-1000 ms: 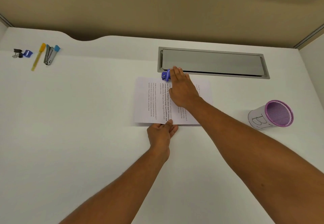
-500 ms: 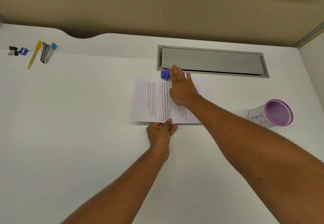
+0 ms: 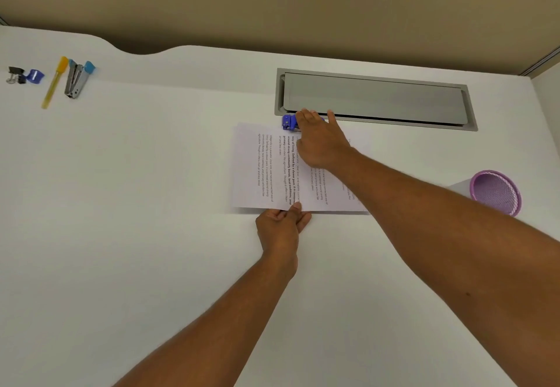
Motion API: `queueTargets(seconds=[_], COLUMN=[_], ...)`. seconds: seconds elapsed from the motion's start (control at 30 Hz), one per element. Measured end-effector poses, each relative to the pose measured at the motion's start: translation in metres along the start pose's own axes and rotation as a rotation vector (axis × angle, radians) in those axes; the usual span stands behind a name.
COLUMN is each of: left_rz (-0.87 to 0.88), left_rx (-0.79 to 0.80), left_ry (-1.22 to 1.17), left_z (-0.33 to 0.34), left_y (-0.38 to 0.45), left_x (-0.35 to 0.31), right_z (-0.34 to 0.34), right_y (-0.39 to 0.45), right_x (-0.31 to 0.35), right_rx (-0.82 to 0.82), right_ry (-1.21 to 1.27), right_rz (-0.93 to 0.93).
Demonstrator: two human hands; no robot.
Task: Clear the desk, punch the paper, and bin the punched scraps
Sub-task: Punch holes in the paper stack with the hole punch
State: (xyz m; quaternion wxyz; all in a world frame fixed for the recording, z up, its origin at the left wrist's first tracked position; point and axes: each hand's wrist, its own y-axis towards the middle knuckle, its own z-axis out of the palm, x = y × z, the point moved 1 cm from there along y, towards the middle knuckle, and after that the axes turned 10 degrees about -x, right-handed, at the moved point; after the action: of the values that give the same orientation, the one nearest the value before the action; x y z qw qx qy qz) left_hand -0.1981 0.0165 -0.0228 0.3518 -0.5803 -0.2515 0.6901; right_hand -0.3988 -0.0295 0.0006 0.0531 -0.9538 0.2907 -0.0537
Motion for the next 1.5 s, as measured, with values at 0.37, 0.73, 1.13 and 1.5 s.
queueTargets(seconds=[0.37, 0.73, 1.13, 1.5], left_rz=[-0.002, -0.031, -0.076, -0.082], left_rx=[-0.015, -0.007, -0.020, -0.018], left_ry=[-0.006, -0.008, -0.050, -0.044], left_z=[0.000, -0.002, -0.003, -0.010], left_y=[0.002, 0.000, -0.004, -0.007], left_x=[0.002, -0.002, -0.001, 0.003], right_z=[-0.005, -0.010, -0.015, -0.013], right_y=[0.002, -0.001, -0.005, -0.005], right_x=[0.000, -0.001, 0.003, -0.006], right_rx=[0.012, 0.037, 0.071, 0.075], right_ry=[-0.045, -0.062, -0.037, 0.026], right_rz=[-0.019, -0.036, -0.021, -0.053])
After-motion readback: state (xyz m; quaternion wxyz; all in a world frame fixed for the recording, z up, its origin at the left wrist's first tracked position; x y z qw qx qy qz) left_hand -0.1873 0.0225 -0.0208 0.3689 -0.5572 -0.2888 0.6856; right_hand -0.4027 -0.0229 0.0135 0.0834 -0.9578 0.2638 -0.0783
